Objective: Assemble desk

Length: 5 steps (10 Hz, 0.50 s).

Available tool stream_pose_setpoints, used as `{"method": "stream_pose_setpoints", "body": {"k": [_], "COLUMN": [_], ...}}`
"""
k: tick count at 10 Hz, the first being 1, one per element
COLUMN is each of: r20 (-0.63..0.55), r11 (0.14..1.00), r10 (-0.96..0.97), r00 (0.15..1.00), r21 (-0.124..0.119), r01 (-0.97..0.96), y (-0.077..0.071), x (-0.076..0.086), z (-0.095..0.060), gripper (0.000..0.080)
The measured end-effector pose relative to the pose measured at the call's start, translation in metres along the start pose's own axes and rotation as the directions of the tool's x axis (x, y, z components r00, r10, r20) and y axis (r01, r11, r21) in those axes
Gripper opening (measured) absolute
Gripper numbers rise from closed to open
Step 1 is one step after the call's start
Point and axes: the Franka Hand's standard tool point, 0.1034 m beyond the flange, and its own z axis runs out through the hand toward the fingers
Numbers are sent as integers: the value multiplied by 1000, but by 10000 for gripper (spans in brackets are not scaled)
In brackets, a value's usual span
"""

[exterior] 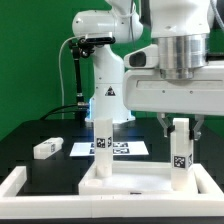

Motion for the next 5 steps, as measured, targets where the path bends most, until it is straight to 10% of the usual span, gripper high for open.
{"method": "stream_pose_setpoints", "body": {"k": [2, 5], "r20": [-11, -18], "r11": [979, 933], "r10": [201, 358], "r00": [980, 934], "r21": [-38, -33], "r01": [-201, -358], "y": [-6, -6], "x": [-2, -2], "z": [0, -1], "gripper": [290, 290]}}
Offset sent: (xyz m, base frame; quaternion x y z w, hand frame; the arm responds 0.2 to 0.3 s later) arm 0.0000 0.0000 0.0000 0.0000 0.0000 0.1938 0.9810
